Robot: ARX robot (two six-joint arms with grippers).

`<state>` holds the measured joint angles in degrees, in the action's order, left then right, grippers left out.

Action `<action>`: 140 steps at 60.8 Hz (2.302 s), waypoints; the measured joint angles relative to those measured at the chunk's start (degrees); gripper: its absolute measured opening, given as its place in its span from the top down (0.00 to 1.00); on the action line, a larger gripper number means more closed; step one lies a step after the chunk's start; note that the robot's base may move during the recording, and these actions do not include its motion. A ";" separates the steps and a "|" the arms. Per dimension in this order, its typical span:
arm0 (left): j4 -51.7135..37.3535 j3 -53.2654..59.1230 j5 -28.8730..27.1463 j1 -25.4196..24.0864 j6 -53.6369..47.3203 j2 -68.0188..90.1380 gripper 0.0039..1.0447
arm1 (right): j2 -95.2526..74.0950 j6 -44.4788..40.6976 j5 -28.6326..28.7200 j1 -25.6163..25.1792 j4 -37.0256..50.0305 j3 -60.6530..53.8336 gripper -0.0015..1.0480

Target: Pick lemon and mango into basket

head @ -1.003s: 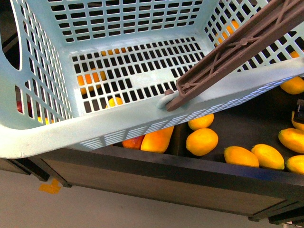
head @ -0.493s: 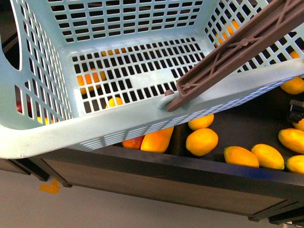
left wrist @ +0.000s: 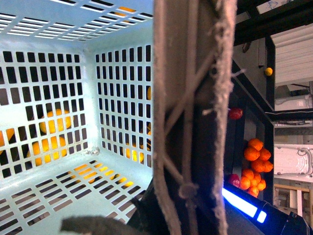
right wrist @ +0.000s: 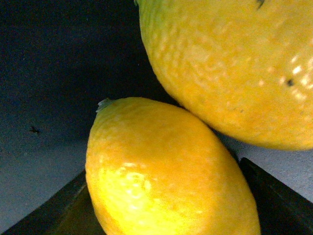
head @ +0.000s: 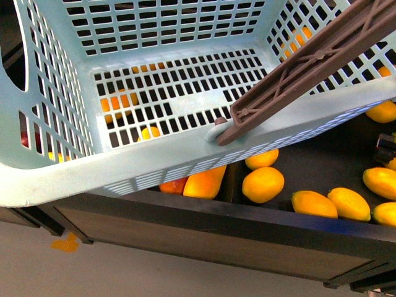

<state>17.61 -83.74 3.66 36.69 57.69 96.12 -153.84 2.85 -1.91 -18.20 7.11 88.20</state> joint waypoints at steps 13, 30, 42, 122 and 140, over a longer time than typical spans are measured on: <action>0.00 0.00 0.00 0.00 0.00 0.00 0.96 | 0.61 1.29 1.25 -0.35 2.54 -2.45 0.41; 0.00 0.00 0.02 0.00 0.00 0.00 0.96 | 8.79 2.95 7.17 -0.79 10.25 -12.98 0.41; 0.00 0.00 0.00 0.00 0.00 0.00 0.96 | 24.33 1.60 10.73 -0.59 18.71 -27.02 0.41; 0.00 0.00 0.00 0.00 0.00 0.02 0.96 | 71.54 11.87 -1.75 33.48 15.80 -44.68 0.07; 0.02 0.00 -0.24 -0.02 -0.07 0.17 0.96 | 80.19 8.48 -8.90 29.11 23.41 -50.47 0.18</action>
<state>17.63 -83.74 3.42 36.67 57.63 96.29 -73.65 11.33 -10.81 10.92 30.52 37.74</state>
